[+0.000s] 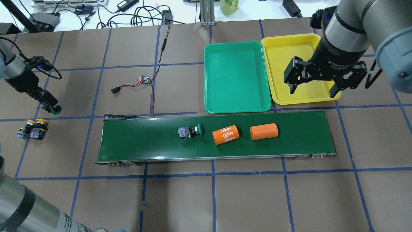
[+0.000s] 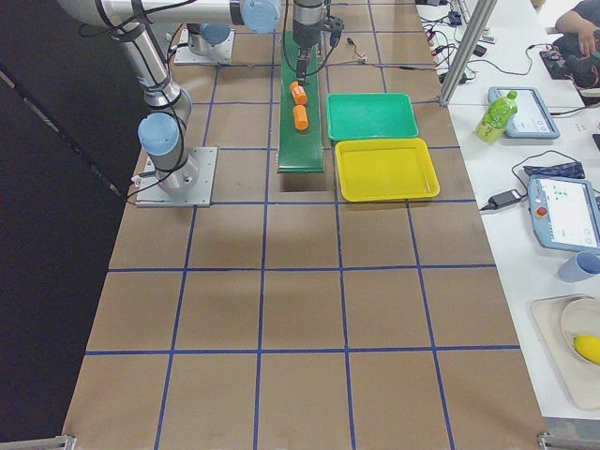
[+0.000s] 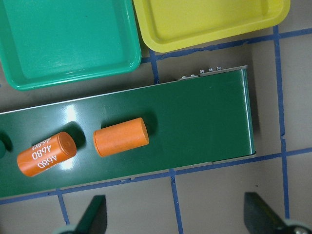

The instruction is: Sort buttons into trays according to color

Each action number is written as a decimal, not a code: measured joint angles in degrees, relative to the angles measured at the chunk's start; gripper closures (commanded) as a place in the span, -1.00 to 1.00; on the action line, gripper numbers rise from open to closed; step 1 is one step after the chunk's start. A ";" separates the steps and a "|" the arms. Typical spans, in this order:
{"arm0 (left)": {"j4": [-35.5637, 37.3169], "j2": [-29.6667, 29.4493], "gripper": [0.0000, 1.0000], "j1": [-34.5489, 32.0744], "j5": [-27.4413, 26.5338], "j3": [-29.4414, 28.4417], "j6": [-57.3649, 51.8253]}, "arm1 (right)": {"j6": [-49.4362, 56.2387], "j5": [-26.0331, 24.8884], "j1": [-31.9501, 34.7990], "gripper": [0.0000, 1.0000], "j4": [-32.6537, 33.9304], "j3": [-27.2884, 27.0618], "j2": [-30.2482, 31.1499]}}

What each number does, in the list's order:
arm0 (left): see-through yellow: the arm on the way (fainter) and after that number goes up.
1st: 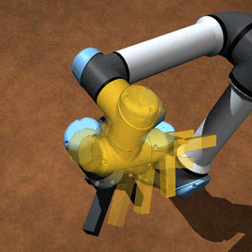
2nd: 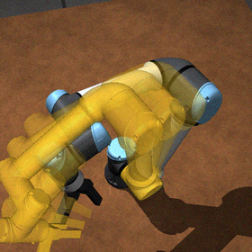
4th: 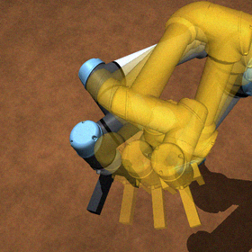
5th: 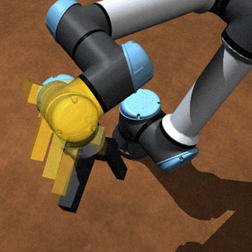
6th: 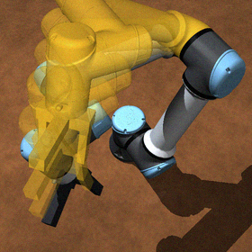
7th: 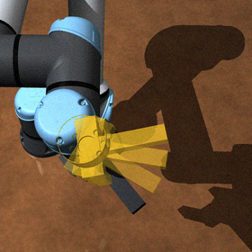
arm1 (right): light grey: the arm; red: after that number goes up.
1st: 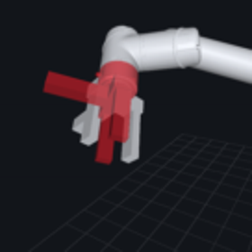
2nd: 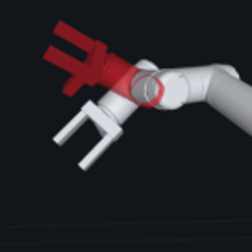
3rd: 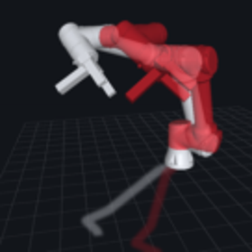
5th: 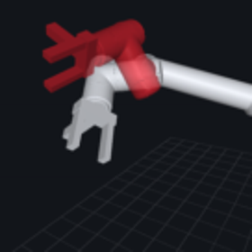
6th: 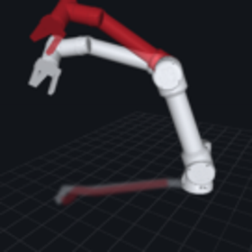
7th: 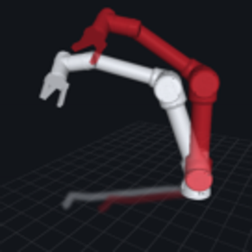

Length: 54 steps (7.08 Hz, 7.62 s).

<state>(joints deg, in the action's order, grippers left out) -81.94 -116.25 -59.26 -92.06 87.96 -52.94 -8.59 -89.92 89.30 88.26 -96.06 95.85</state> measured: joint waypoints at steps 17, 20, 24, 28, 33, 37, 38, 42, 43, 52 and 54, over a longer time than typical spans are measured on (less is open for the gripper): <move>8.51 14.33 -1.00 -6.35 1.99 15.70 25.80 | -59.14 0.12 5.87 -1.00 6.42 -6.50 2.41; 19.66 7.14 -1.00 8.88 -2.48 13.24 5.18 | -59.45 0.81 6.43 -1.00 10.82 -9.80 1.78; 24.04 -0.95 -1.00 14.06 -2.96 8.82 -4.25 | -63.33 1.08 9.30 -1.00 14.53 -11.34 -1.03; 24.46 -3.79 -1.00 14.80 -2.95 7.78 -4.68 | -73.15 0.68 15.32 -1.00 26.26 -11.25 -9.43; 24.73 -4.80 -0.10 15.05 -2.79 7.82 -5.19 | -77.50 0.96 16.24 -1.00 32.49 -12.78 -16.93; 24.35 -4.43 1.00 15.69 -2.81 7.69 -6.51 | -77.43 1.05 16.26 -1.00 32.76 -15.90 -17.73; 23.93 -3.64 1.00 15.70 -2.94 7.61 -6.60 | -77.25 0.96 16.26 -0.97 32.76 -16.12 -18.02; 15.05 6.12 1.00 5.30 -1.77 9.12 1.11 | -76.76 1.00 16.26 1.00 32.12 -16.42 -18.32; 10.94 9.53 1.00 0.22 0.84 9.66 5.18 | -76.47 1.12 16.22 1.00 32.07 -16.58 -18.25; 13.82 18.68 -1.00 -27.78 4.77 24.93 46.67 | -66.55 -0.10 13.74 1.00 38.04 4.20 -33.28; 13.64 19.51 -1.00 -26.33 3.30 23.78 46.53 | -66.34 -1.99 13.65 -0.99 41.57 5.36 -37.72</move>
<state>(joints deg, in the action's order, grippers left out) -68.30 -96.74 -85.59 -88.75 111.74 -6.41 -74.94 -91.91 102.95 129.83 -90.71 58.13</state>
